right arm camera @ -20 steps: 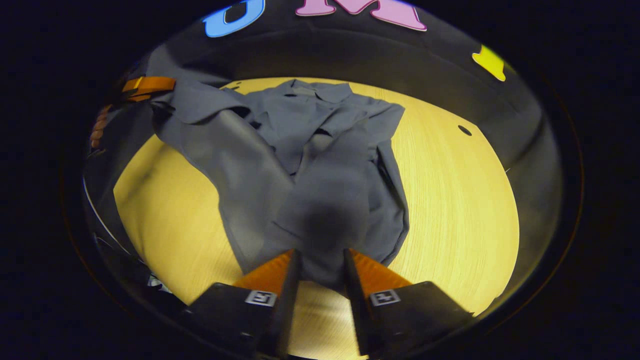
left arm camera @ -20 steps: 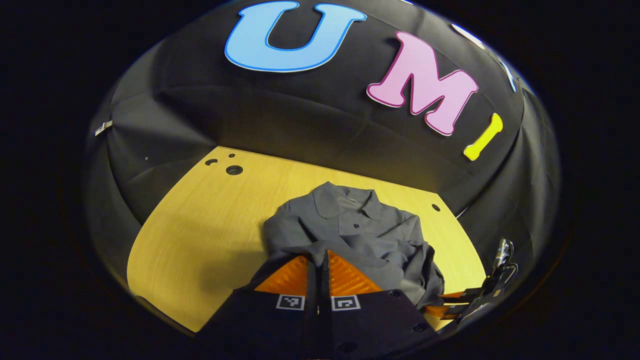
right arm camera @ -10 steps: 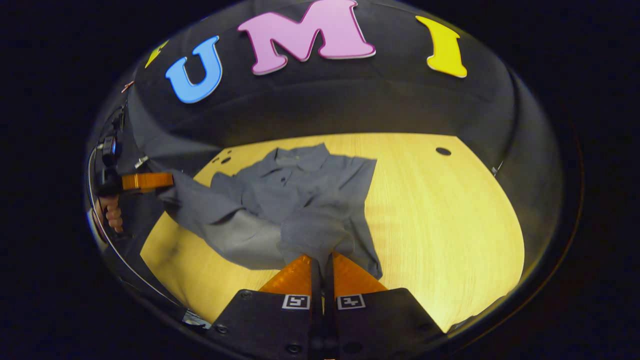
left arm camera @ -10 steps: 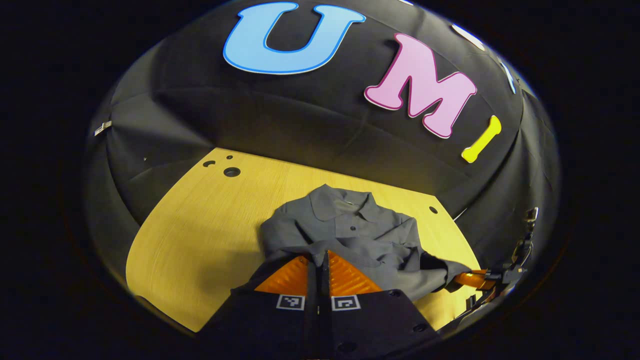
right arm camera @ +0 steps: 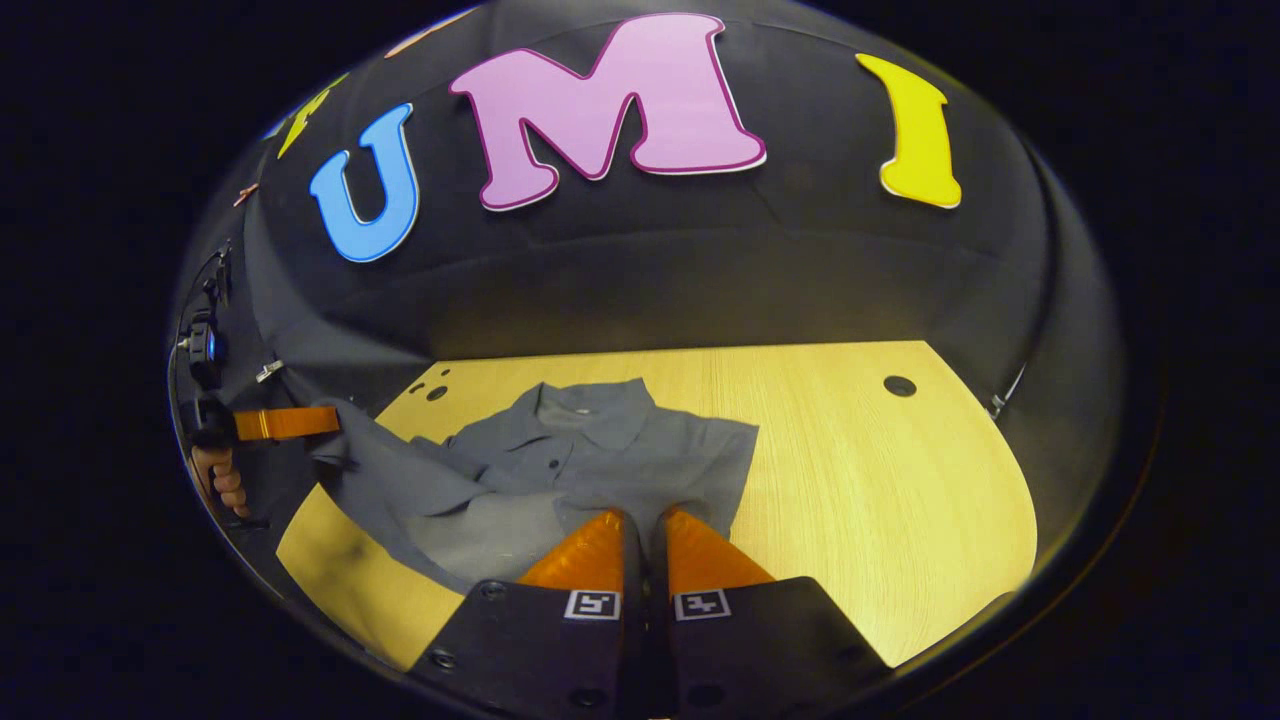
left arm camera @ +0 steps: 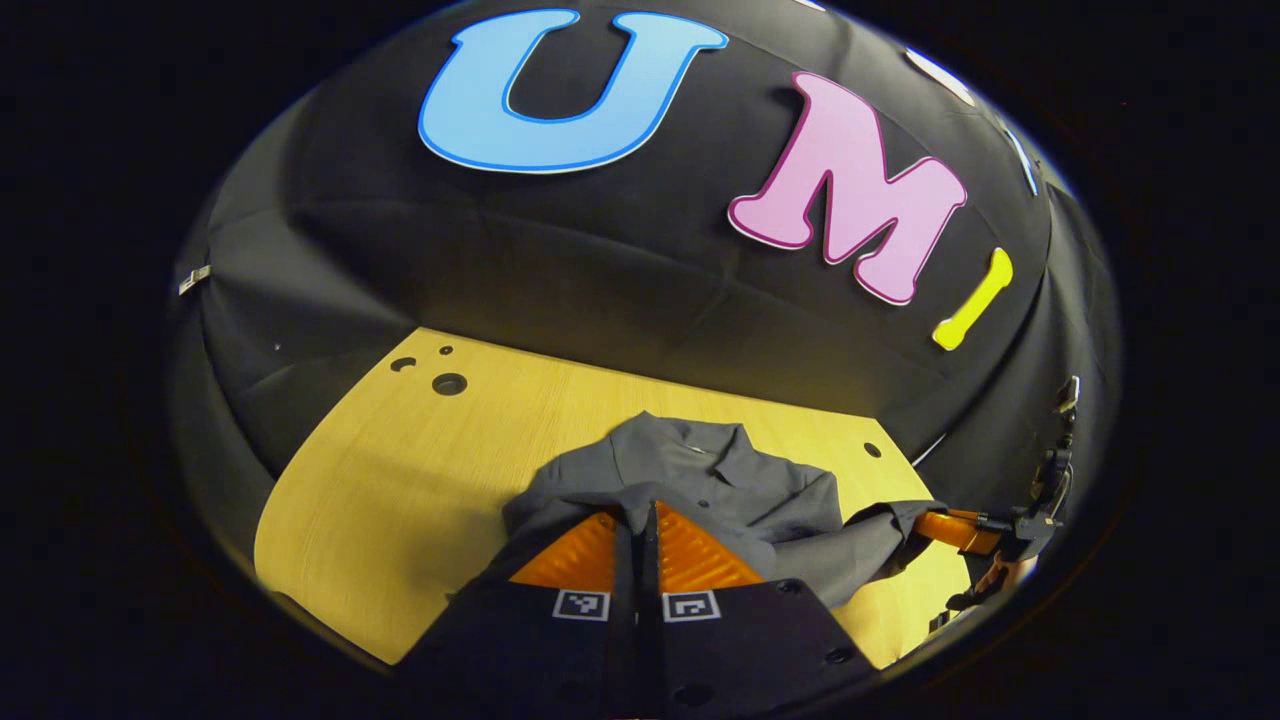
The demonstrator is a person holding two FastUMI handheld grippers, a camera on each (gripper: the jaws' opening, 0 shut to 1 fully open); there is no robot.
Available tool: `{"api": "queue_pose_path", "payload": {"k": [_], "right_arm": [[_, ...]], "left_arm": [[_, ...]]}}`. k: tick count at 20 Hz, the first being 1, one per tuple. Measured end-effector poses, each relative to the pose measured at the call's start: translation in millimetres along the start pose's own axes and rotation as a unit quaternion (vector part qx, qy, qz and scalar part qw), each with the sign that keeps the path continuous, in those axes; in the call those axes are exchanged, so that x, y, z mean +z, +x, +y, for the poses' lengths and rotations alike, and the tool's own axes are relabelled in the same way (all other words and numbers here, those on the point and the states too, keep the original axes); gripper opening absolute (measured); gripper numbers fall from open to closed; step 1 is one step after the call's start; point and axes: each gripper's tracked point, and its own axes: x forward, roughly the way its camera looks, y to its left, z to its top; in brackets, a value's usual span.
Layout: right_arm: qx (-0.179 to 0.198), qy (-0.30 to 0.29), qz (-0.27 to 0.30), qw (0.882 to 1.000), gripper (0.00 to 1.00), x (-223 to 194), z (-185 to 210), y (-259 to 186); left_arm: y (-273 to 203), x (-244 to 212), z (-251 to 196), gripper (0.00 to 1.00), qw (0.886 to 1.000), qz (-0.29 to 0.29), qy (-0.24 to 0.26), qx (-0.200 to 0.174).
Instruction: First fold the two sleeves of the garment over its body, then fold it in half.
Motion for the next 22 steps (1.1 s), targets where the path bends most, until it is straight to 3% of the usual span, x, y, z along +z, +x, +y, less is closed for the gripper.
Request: {"api": "queue_pose_path", "payload": {"k": [5,11,22], "right_arm": [[-0.012,0.010,-0.002,1.000,0.05,15.1,-16.8,38.0],[-0.024,0.029,0.008,0.999,0.05,15.0,-39.5,100.5],[-0.026,0.018,0.059,0.998,0.05,-32.9,-67.1,178.0]], "left_arm": [[25.7,18.7,16.7,0.02,1.000,-0.005,-0.005,0.025],[85.6,24.1,45.6,0.05,0.998,0.006,-0.004,0.068],[174.8,-18.3,88.7,0.02,0.988,0.060,0.053,0.128]]}}
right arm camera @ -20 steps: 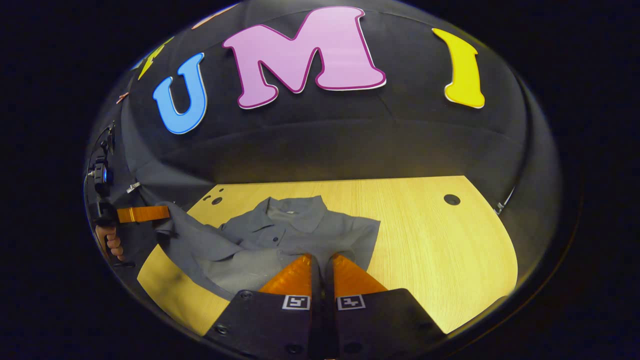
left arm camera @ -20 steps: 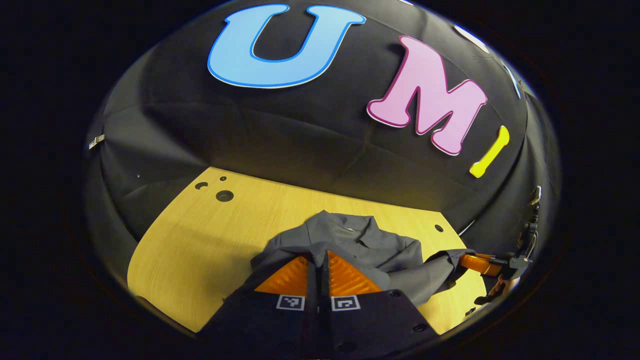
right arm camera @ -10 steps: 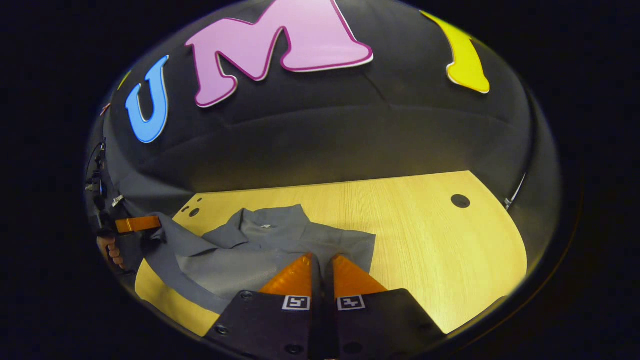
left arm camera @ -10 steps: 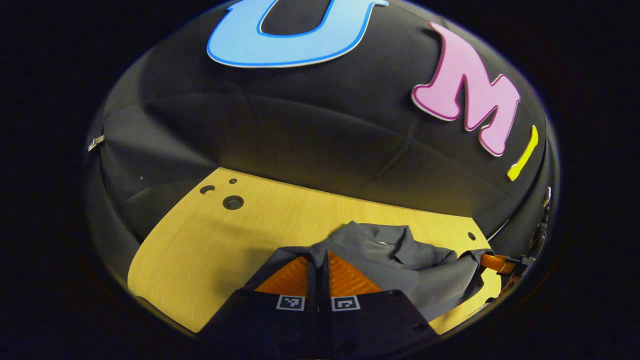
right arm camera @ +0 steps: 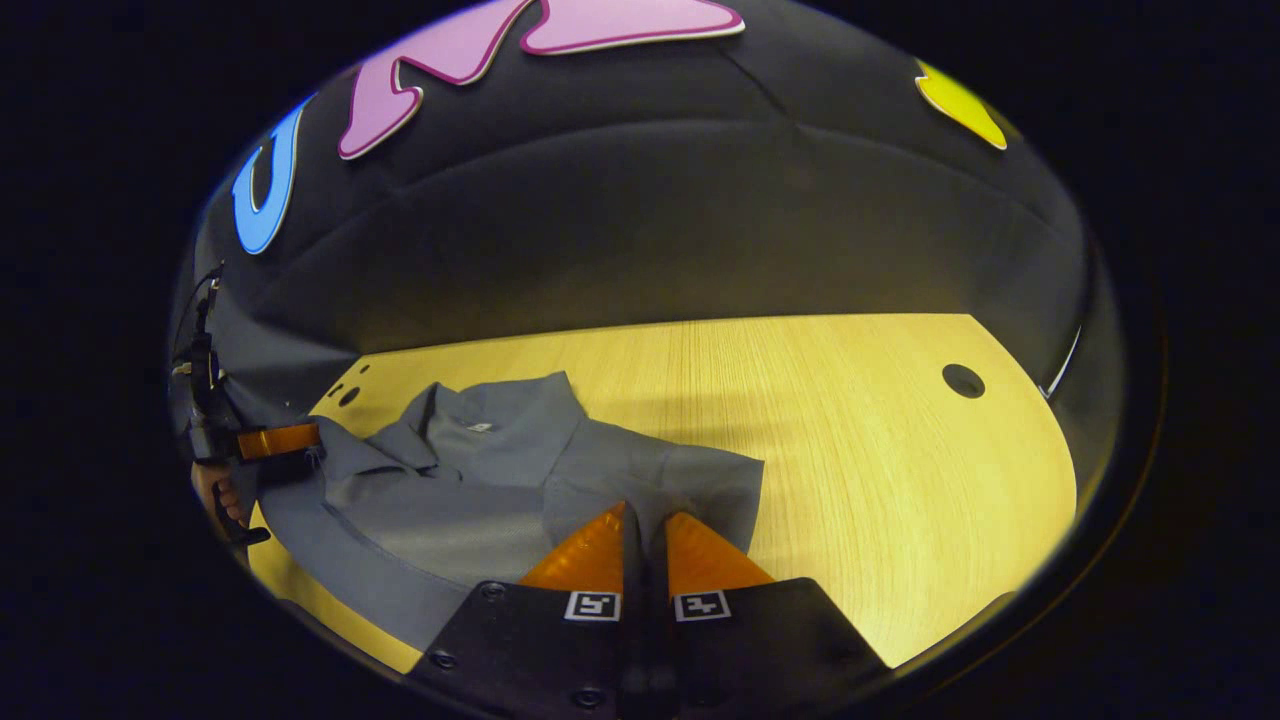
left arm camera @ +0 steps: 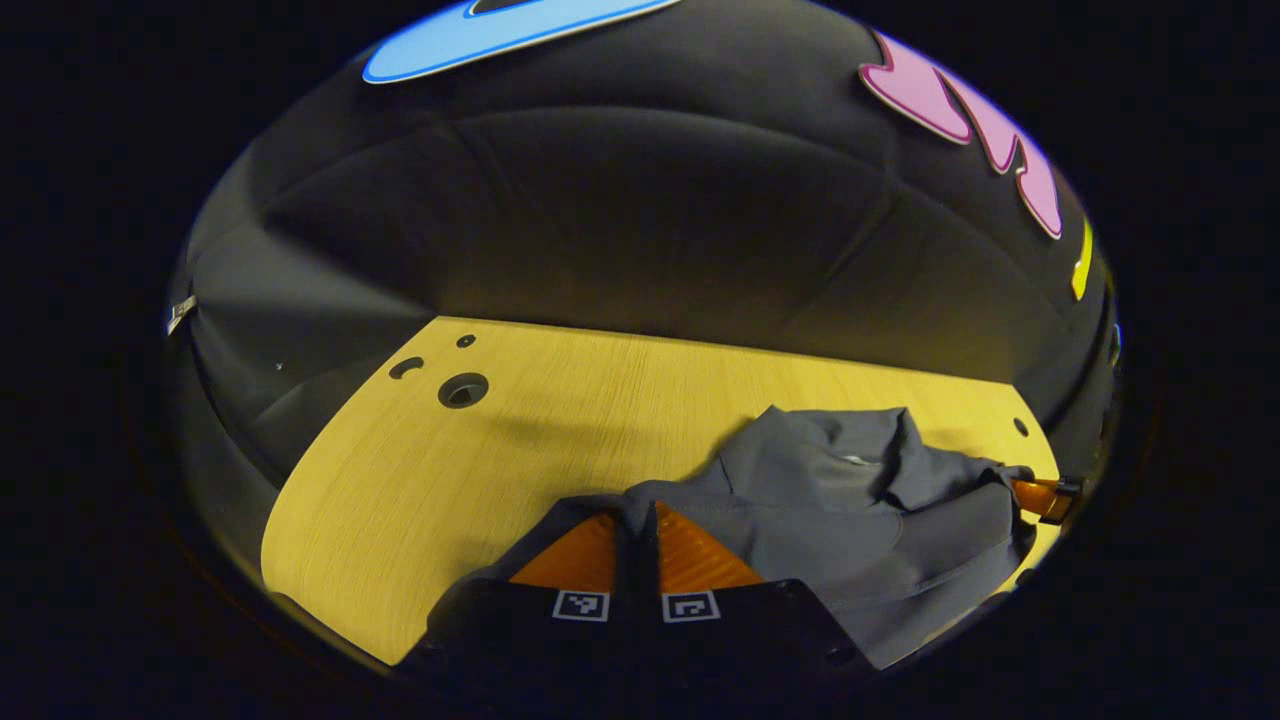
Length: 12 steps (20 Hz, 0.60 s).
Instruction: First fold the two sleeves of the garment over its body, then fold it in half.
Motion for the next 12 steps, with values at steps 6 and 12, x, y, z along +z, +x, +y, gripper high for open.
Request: {"api": "queue_pose_path", "payload": {"k": [6,12], "right_arm": [[-0.007,-0.004,-0.003,1.000,0.07,1.1,-3.4,1.5],[-0.012,0.018,-0.026,0.999,0.67,27.0,-10.9,-40.7]], "left_arm": [[9.9,-11.7,-0.8,0.08,1.000,0.018,-0.010,-0.001],[-33.1,12.7,-2.7,0.70,1.000,-0.023,-0.010,-0.006]]}}
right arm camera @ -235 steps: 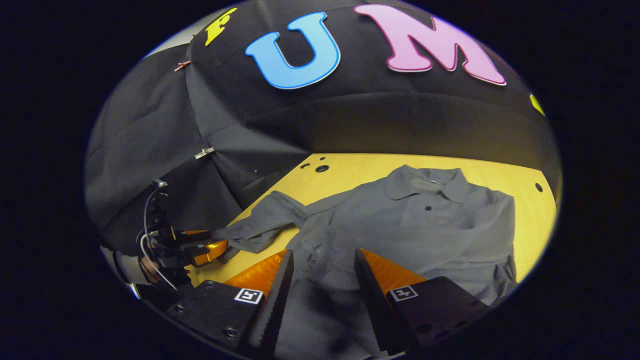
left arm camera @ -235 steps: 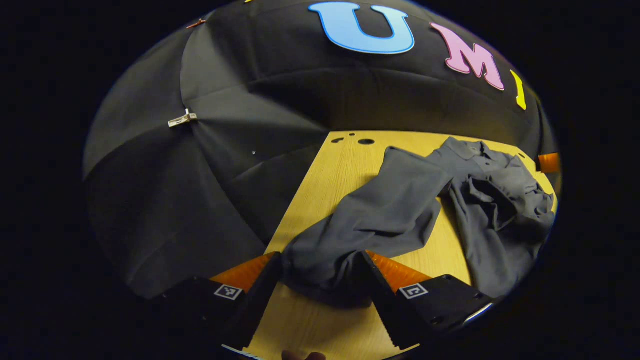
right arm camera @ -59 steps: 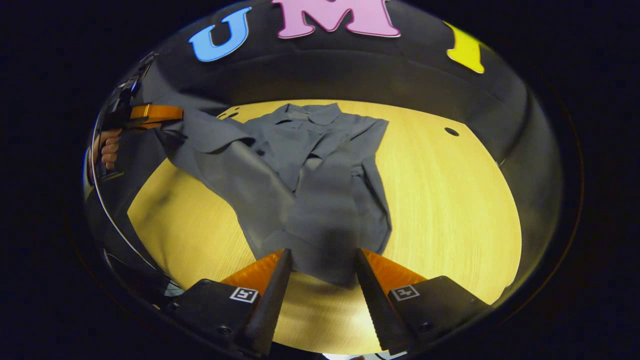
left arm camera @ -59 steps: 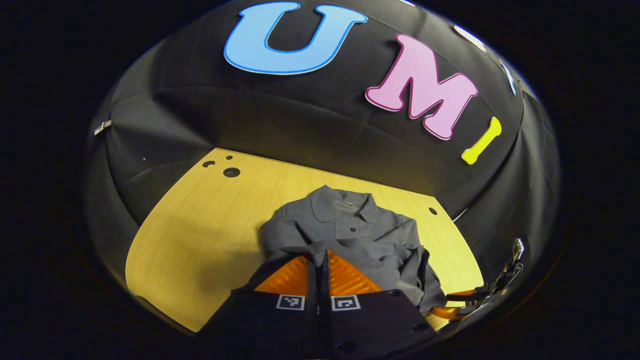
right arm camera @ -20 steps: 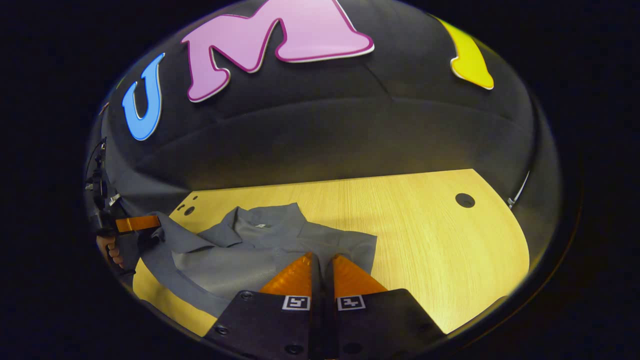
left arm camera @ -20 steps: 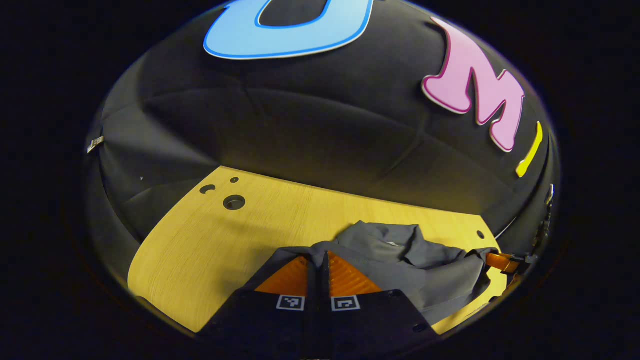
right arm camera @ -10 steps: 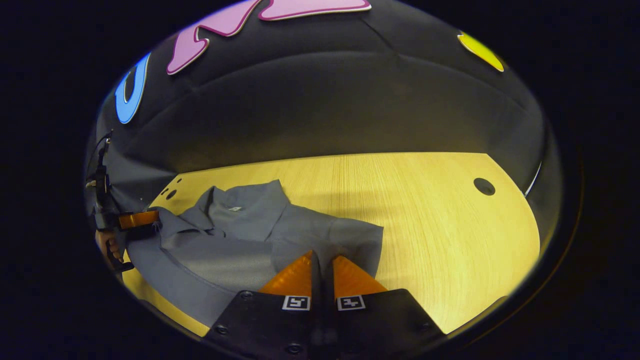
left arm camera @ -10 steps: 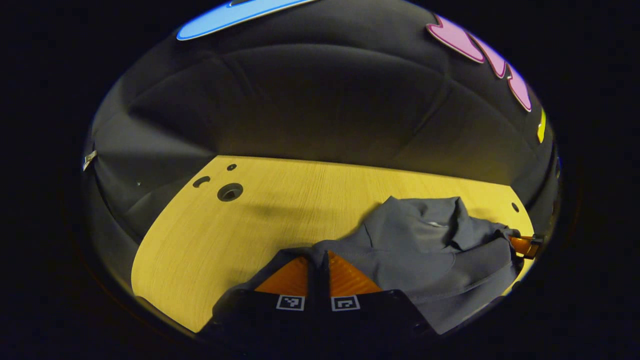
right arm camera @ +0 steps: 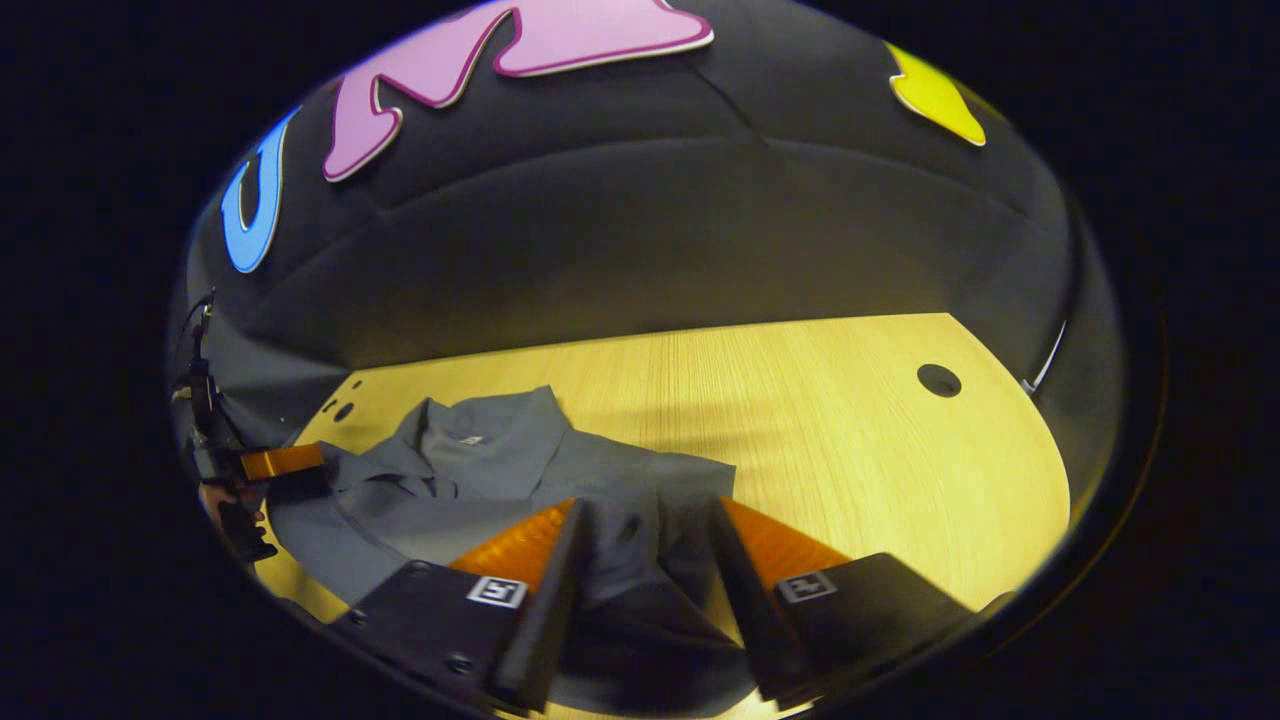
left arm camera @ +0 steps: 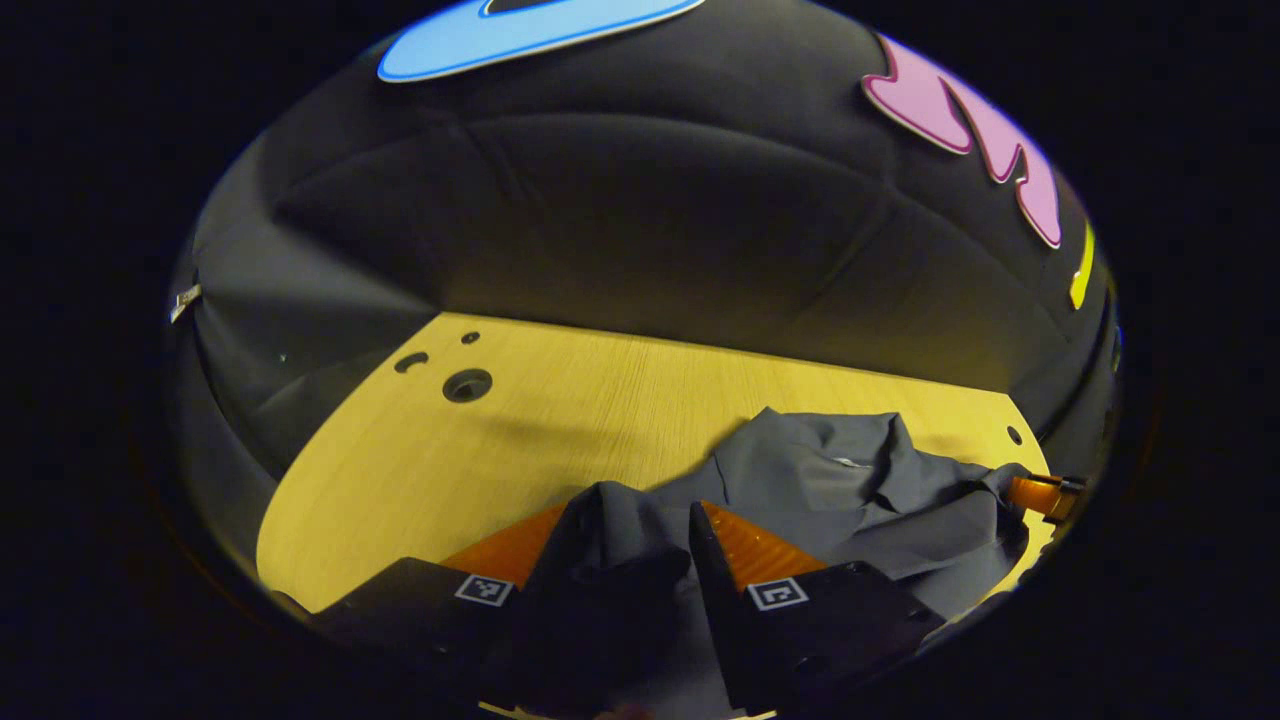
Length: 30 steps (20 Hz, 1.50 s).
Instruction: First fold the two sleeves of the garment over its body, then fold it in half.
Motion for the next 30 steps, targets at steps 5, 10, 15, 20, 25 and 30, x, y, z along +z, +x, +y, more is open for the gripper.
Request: {"api": "queue_pose_path", "payload": {"k": [5,10,15,20,25,30], "right_arm": [[0.010,-0.003,-0.030,0.999,0.87,19.1,11.5,-63.7],[0.026,-0.031,-0.048,0.998,0.88,12.1,34.2,-133.9],[0.038,-0.040,-0.068,0.996,0.90,4.9,52.9,-195.8],[0.048,-0.037,-0.076,0.995,0.93,-5.2,67.5,-240.1],[0.060,-0.020,-0.068,0.996,0.96,-32.6,78.8,-270.6],[0.080,-0.022,-0.044,0.996,0.98,-81.4,107.2,-296.2]], "left_arm": [[-74.5,17.6,-12.2,0.79,0.998,-0.049,0.024,-0.011],[-157.1,14.1,-28.3,0.84,0.995,-0.087,0.029,-0.042],[-218.7,-10.4,-35.0,0.84,0.993,-0.101,0.034,-0.060],[-258.5,-43.3,-36.9,0.85,0.993,-0.085,0.029,-0.075],[-287.5,-85.8,-42.8,0.86,0.994,-0.059,0.024,-0.094],[-307.6,-136.1,-46.5,0.86,0.994,-0.024,0.037,-0.095]]}}
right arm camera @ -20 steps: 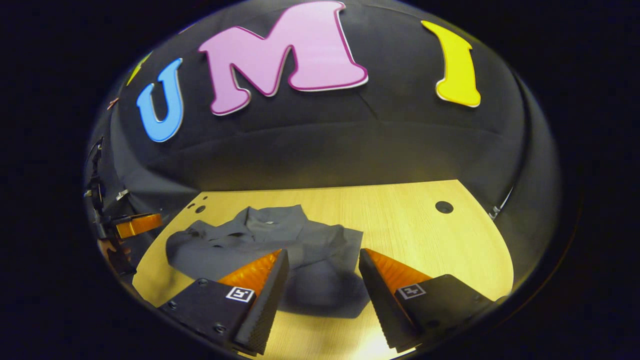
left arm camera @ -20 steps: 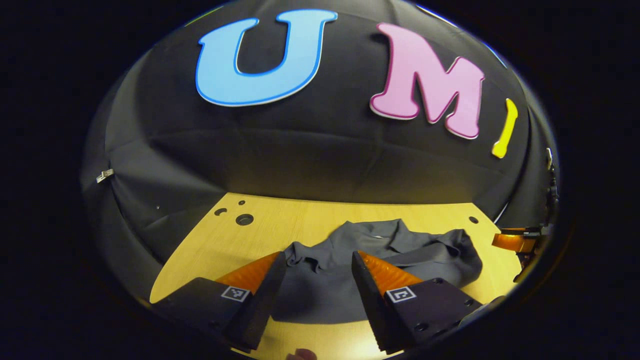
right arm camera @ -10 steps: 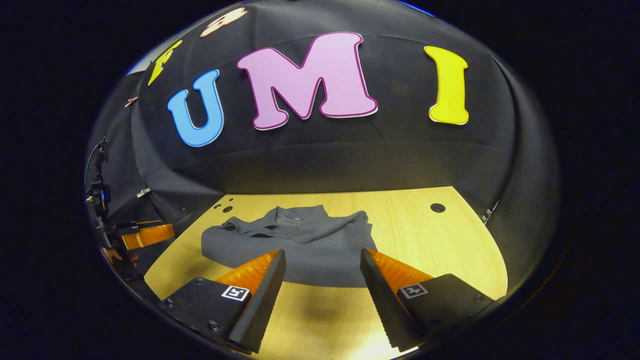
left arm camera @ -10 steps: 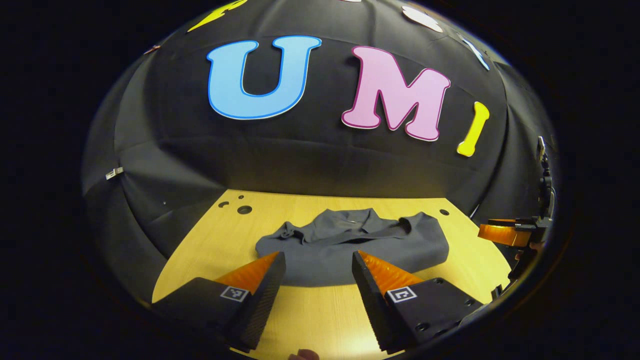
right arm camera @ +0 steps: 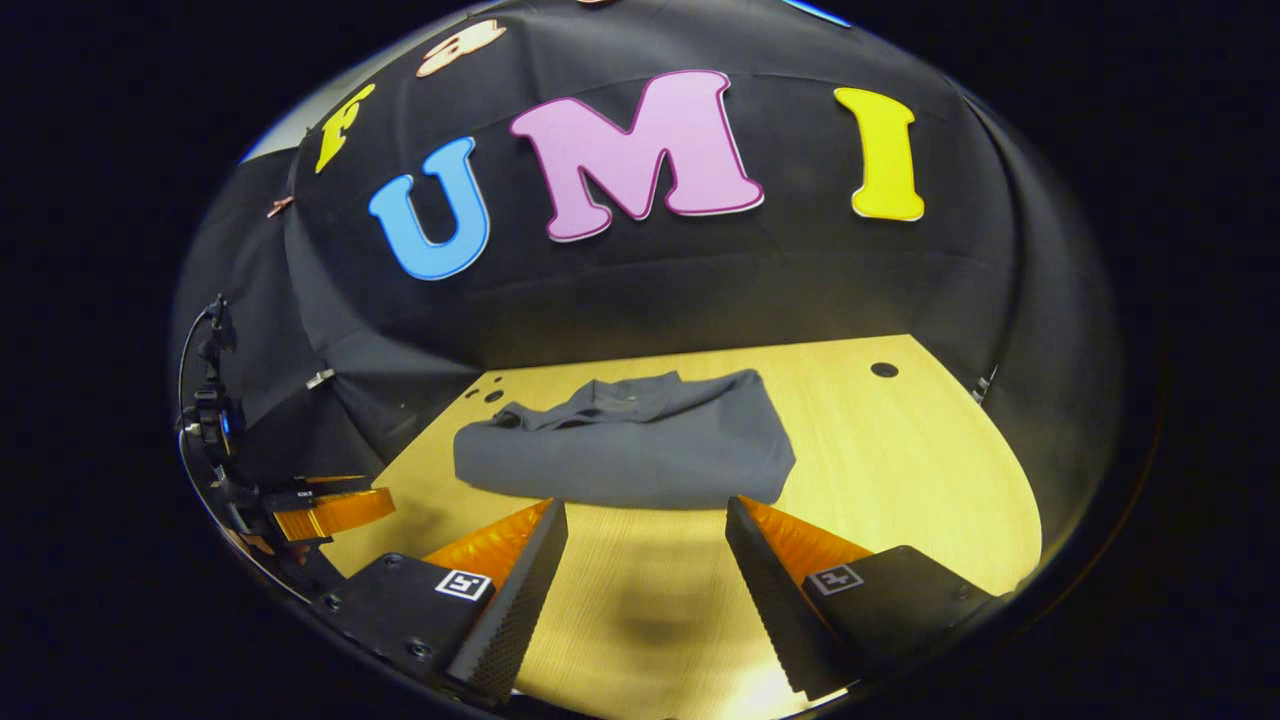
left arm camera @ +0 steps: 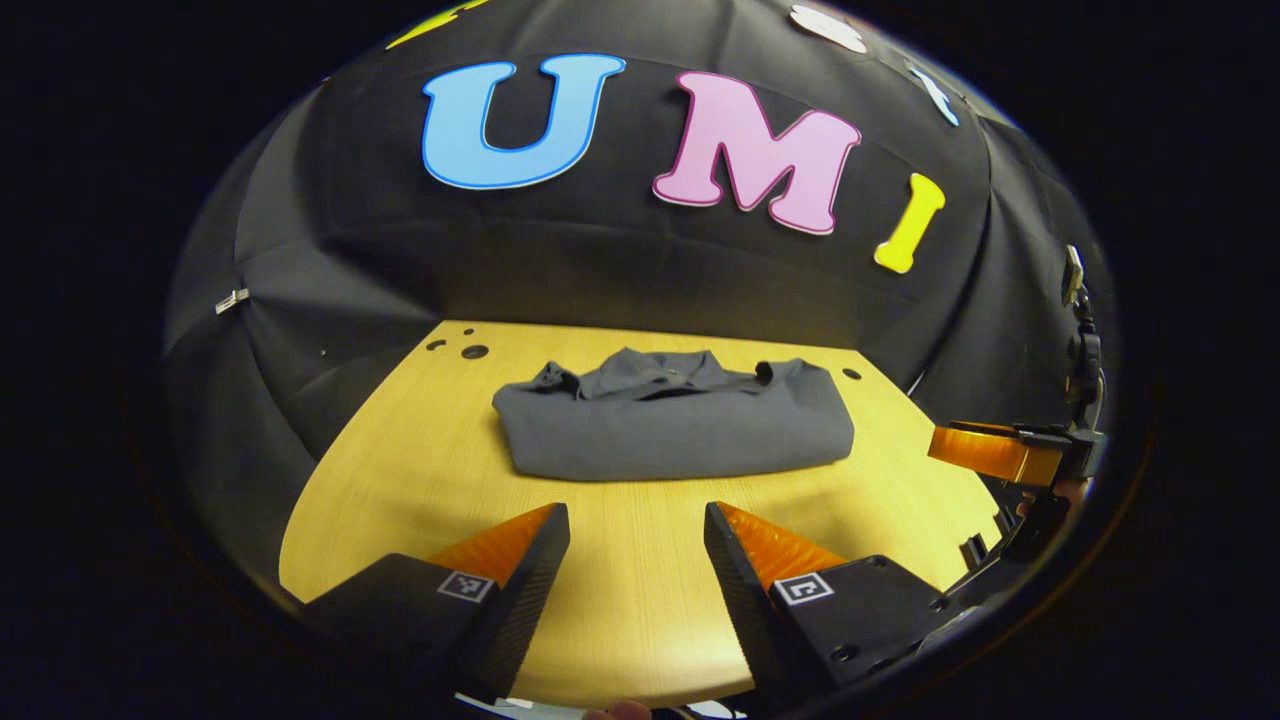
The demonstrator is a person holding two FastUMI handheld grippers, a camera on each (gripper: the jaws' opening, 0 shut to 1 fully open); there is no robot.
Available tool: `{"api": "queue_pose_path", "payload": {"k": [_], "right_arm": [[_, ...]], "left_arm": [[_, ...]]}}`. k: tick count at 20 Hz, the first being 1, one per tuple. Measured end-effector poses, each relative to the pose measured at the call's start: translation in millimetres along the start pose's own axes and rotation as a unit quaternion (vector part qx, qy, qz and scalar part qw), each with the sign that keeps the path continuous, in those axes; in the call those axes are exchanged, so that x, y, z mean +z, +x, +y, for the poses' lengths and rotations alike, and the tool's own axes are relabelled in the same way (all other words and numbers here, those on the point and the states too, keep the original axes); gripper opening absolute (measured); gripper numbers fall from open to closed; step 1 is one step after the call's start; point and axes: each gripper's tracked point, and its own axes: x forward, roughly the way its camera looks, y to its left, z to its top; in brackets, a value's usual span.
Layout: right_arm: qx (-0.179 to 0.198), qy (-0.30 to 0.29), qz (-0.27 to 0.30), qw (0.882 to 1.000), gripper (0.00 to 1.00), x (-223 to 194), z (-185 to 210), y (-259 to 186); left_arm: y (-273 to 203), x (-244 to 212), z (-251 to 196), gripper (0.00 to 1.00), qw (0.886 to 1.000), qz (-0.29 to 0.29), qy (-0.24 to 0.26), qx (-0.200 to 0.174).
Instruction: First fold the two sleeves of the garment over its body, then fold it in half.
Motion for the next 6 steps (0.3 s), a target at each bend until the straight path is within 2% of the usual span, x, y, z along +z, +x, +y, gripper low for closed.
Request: {"api": "queue_pose_path", "payload": {"k": [3,6], "right_arm": [[0.012,0.003,0.013,1.000,0.98,-10.3,8.6,-0.6],[0.008,0.012,0.033,0.999,0.99,-22.6,8.4,2.8]], "left_arm": [[-4.4,-2.1,-1.9,0.86,1.000,-0.001,0.005,-0.001],[-8.7,1.5,5.9,0.86,1.000,-0.013,0.009,0.007]]}}
